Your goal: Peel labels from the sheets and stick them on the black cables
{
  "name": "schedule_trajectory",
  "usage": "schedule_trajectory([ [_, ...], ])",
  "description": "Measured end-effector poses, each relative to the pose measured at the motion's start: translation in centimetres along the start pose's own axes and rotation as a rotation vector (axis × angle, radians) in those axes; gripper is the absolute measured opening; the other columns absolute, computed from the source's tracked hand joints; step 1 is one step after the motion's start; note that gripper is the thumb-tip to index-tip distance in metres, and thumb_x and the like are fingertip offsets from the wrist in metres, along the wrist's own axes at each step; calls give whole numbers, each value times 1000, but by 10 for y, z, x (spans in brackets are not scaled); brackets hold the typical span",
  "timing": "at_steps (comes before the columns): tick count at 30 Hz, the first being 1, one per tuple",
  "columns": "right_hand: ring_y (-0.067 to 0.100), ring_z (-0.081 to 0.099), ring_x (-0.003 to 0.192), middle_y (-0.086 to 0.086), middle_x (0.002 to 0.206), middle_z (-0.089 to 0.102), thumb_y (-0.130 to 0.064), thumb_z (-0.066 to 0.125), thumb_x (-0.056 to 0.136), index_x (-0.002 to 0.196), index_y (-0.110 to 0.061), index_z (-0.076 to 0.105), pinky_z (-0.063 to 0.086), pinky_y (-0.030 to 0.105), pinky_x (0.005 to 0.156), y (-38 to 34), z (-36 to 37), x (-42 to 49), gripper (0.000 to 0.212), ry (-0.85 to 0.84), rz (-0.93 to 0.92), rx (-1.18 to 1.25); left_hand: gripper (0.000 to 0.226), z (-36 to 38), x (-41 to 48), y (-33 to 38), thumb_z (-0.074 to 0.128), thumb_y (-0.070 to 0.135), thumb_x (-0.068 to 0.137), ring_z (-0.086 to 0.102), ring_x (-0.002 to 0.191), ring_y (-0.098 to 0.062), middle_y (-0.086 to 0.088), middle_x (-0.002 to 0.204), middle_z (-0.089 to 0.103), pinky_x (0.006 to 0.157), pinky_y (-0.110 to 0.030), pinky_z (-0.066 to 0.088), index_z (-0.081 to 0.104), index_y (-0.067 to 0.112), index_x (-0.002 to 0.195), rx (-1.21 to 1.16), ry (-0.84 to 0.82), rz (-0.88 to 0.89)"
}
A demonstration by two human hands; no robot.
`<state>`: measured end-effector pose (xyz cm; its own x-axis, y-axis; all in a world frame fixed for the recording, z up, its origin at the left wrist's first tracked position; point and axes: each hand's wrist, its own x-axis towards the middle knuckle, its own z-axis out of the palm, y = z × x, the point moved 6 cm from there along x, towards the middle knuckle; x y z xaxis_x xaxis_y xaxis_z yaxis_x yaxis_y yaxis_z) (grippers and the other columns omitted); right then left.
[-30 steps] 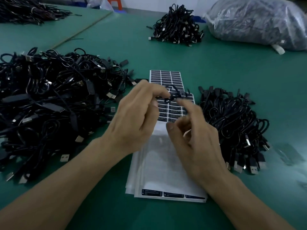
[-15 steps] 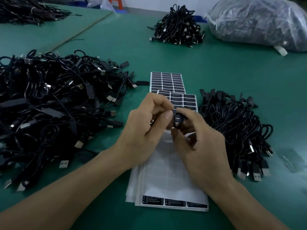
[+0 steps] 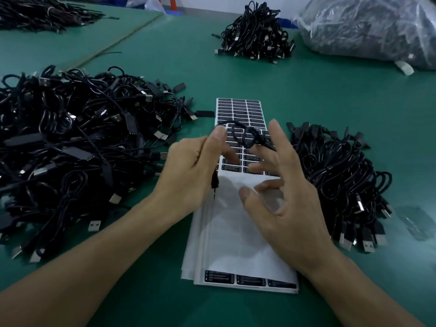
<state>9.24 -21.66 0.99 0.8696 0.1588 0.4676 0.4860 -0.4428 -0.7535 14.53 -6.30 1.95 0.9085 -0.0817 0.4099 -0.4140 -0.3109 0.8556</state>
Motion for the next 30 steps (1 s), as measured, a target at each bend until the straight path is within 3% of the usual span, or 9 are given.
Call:
schedule_trajectory([
  [2,5,61,109,-21,121,61,-25,67,90,148,-57,20,49,14,83,0,2,-1,81,-33,-6,10,63,4,0,0,35,53,103,33,38,-8,1,42,35,42,-26,27,74,16,70,-234,-6,-102],
  [4,7,63,101,-20,103,65,-39,65,90,139,-51,38,47,14,81,1,3,-2,57,-57,0,-12,64,9,-2,-1,36,55,101,35,37,-7,6,42,42,41,-19,30,73,15,68,-368,-3,-185],
  [9,4,67,83,-17,89,70,-46,64,90,110,-37,62,45,10,72,-7,3,1,22,-36,-30,28,59,21,-9,0,39,54,92,31,43,-16,-12,53,37,41,-21,27,73,7,79,-458,-79,-235],
  [13,5,68,80,-22,94,71,-35,69,91,113,-43,55,48,11,67,-4,-3,3,27,62,42,113,47,27,-10,2,41,42,96,40,50,-11,-5,57,43,46,-20,32,74,10,89,-490,-156,-200],
  [17,8,70,89,-20,96,72,-28,67,93,109,-40,62,55,21,74,3,-6,4,21,122,94,151,40,28,-8,0,45,34,96,51,58,-4,2,65,58,52,-16,41,74,9,102,-370,-205,-134],
  [21,8,70,89,-20,95,71,-17,72,91,116,-45,62,56,21,71,-3,-6,7,39,135,55,100,43,25,-7,2,46,37,93,52,61,-4,3,70,63,53,-18,41,74,7,106,-308,-206,-105],
  [23,7,70,86,-21,93,71,-17,74,89,113,-51,62,55,18,68,-4,-6,8,44,140,50,69,49,22,-6,1,46,41,92,48,58,-11,-3,65,60,51,-24,38,76,4,102,-285,-190,-113],
  [26,8,67,81,-16,86,69,-11,76,87,105,-50,64,52,16,66,-1,-8,7,44,177,61,23,63,19,-6,-1,47,49,91,33,54,-36,-30,64,46,50,-46,29,74,-7,95,-247,-172,-124],
  [30,9,65,82,-11,89,68,-12,78,85,96,-43,63,52,18,66,-2,-10,7,37,219,60,-17,62,17,-5,-2,49,54,90,33,54,-42,-31,61,46,51,-49,26,77,-1,90,-219,-180,-120],
])
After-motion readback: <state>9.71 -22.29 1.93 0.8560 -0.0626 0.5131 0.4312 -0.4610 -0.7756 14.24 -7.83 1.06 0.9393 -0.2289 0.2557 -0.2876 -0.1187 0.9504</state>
